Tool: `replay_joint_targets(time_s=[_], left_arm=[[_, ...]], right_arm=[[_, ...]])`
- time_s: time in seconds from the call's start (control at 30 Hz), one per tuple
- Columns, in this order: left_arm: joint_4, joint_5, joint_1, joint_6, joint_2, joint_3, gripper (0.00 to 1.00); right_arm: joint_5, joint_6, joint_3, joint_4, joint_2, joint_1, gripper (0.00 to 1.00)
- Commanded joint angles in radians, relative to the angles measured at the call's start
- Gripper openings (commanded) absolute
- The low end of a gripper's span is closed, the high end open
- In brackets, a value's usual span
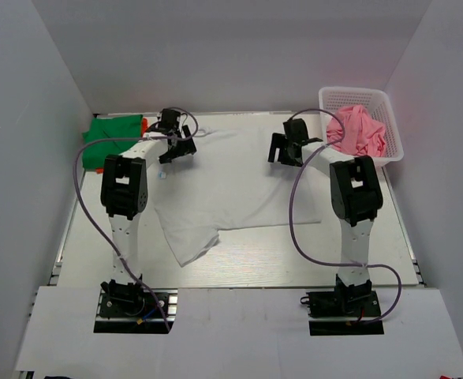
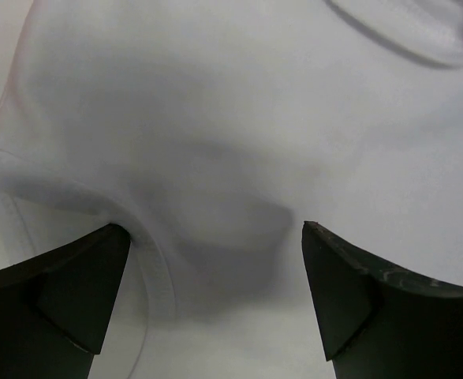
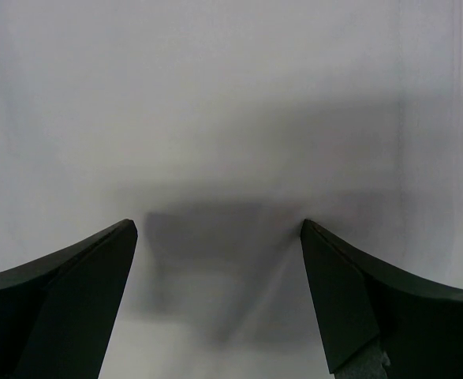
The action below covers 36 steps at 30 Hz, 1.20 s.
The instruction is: Fold and stack the t-shirts
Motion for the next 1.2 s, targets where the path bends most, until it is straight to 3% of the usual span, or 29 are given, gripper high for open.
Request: replay_joint_targets(time_s=[0.0, 0.1, 0.23, 0.37, 0.5, 0.53, 0.7, 1.0, 1.17], left_arm=[[-0.118, 0.003, 0.020, 0.008, 0.117, 0.143, 1.00], [-0.160, -0.031, 0.020, 0.047, 0.229, 0.327, 1.00], [-0.219, 0.021, 0.020, 0.093, 0.308, 0.579, 1.00], [-0.166, 0.032, 0.020, 0.104, 0.184, 0.525, 1.00], [-0.124, 0.001, -0.005, 0.091, -0.055, 0.287, 1.00], [-0.124, 0.018, -0.005, 0.072, -0.101, 0.174, 1.00], [-0.124, 0.009, -0.033, -0.090, -0.414, -0.333, 1.00], [-0.207, 0.114, -0.117, -0.304, -1.034, -0.941, 1.00], [-0.186, 0.219, -0.135, -0.324, -1.134, -1.121, 0.96]], right_arm=[[0.059, 0.021, 0.126, -0.070, 0.075, -0.013, 0.90], [0.104, 0.010, 0.277, -0.095, 0.169, -0.027, 0.90], [0.024, -0.049, 0.396, -0.092, 0.212, -0.035, 0.90], [-0.011, -0.115, 0.333, -0.019, 0.107, -0.020, 0.90], [-0.065, -0.105, 0.083, 0.159, -0.133, -0.004, 0.90], [-0.066, -0.091, -0.066, 0.176, -0.203, 0.003, 0.90], [-0.074, -0.011, -0.397, 0.319, -0.395, 0.014, 0.90], [-0.074, 0.094, -0.589, 0.391, -0.586, 0.003, 0.90], [-0.011, 0.104, -0.577, 0.356, -0.603, -0.001, 0.90]])
